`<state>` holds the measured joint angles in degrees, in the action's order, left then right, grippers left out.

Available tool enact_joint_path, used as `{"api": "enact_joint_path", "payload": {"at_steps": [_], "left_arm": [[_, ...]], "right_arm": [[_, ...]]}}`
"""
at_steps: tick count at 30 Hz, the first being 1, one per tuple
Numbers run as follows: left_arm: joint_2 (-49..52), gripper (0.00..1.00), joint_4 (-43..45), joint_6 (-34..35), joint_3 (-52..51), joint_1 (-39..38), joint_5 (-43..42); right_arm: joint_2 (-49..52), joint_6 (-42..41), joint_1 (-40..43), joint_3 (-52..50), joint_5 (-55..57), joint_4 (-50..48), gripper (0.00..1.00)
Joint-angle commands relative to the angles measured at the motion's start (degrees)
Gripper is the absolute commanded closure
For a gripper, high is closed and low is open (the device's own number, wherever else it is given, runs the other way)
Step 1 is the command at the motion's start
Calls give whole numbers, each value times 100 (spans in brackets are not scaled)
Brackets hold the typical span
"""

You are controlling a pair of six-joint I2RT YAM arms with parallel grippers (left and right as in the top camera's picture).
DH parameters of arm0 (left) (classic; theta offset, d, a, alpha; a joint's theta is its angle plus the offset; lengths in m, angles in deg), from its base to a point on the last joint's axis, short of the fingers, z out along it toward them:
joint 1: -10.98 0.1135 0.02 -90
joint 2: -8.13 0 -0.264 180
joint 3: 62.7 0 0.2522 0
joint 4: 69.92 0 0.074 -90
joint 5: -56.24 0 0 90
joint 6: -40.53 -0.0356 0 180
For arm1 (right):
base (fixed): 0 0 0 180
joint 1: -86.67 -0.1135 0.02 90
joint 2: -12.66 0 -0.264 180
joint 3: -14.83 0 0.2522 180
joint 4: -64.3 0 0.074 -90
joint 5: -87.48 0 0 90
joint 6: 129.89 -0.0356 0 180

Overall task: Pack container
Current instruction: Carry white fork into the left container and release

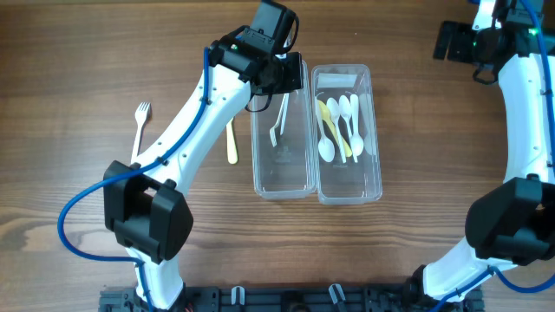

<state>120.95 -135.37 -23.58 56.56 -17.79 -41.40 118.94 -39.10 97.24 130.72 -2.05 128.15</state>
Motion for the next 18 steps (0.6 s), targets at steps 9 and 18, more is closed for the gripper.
{"api": "enact_joint_path", "payload": {"at_steps": [9,18], "left_arm": [[-35,53,46,-232,9,76,59],[-544,53,11,-310,98,1115,149]], "right_arm": [[-74,70,-20,59,37,-13,0],[-74,70,-20,59,37,-13,0]]}}
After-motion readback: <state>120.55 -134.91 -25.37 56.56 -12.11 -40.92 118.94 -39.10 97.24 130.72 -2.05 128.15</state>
